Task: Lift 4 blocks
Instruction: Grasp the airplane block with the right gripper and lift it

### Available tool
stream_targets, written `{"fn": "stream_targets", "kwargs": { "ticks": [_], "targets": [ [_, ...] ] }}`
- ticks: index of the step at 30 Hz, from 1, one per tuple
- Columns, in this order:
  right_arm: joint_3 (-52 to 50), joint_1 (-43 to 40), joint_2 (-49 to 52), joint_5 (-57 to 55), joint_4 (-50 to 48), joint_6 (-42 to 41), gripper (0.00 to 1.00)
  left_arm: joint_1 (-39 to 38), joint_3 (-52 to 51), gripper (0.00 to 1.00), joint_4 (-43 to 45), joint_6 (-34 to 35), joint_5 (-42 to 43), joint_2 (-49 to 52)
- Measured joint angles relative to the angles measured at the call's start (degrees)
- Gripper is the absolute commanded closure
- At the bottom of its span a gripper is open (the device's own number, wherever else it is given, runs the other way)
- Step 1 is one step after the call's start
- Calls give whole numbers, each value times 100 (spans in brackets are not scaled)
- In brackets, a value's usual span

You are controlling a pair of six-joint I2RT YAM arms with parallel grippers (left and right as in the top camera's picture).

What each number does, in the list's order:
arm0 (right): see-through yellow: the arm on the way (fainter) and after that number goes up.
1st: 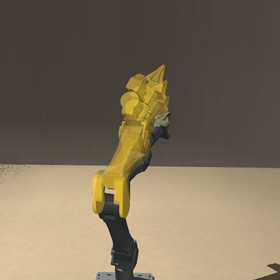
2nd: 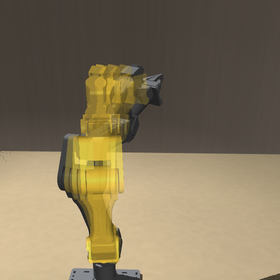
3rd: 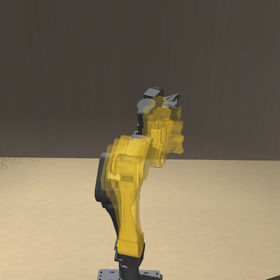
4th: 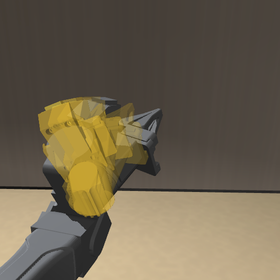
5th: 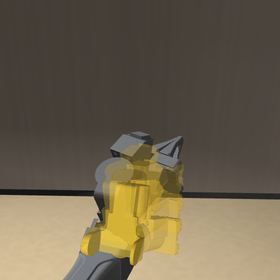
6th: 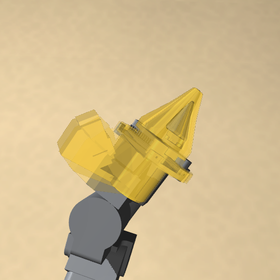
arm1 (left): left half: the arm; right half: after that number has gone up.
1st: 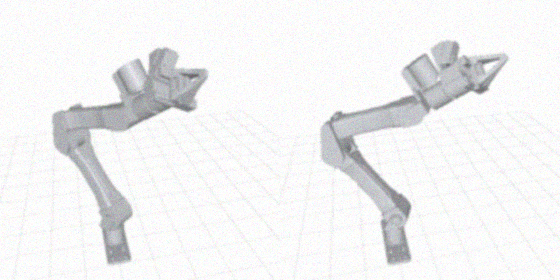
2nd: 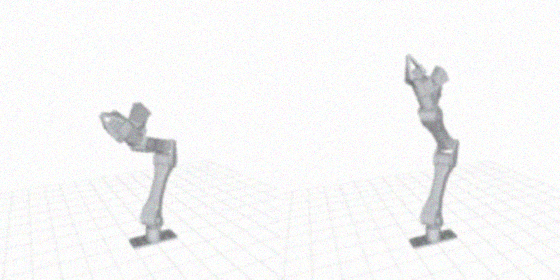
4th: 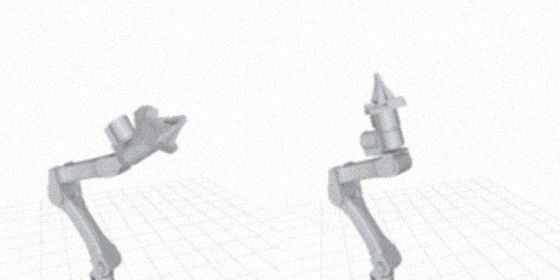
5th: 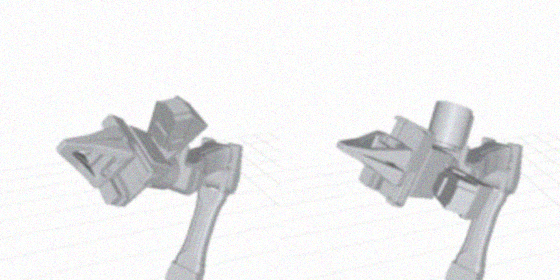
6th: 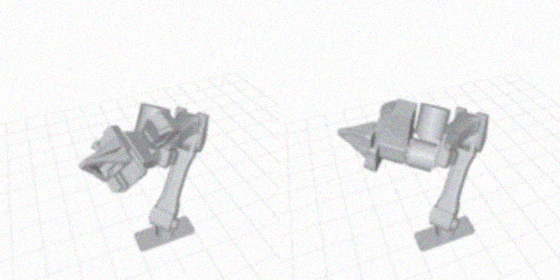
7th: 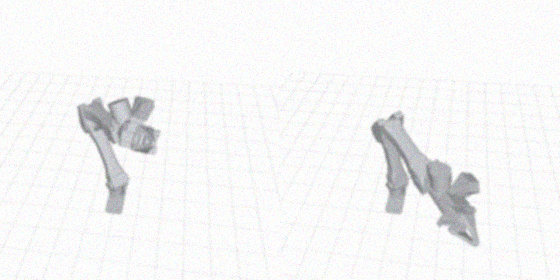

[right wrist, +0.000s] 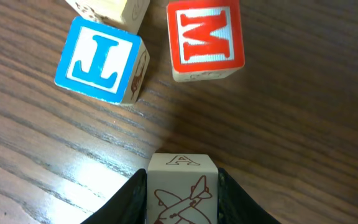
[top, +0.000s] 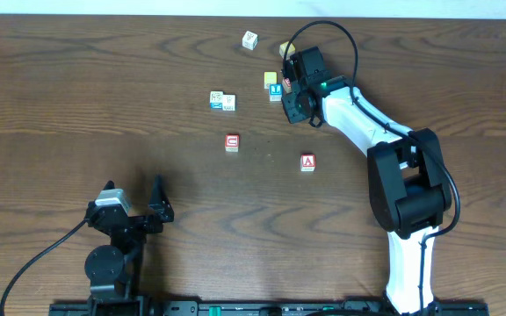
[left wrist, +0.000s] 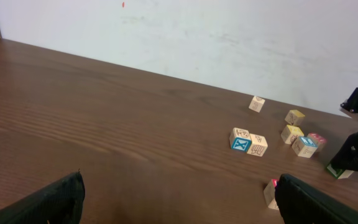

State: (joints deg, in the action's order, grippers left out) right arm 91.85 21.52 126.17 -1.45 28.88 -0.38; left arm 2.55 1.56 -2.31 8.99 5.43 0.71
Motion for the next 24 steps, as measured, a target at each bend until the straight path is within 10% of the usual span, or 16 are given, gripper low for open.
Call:
{"fn": "stream_targets", "kwargs": {
  "ticks": [24],
  "targets": [
    [66, 0, -1473, -116, 1062, -570, 98, 0, 0, 2, -2, 0, 2, 0]
  ]
}}
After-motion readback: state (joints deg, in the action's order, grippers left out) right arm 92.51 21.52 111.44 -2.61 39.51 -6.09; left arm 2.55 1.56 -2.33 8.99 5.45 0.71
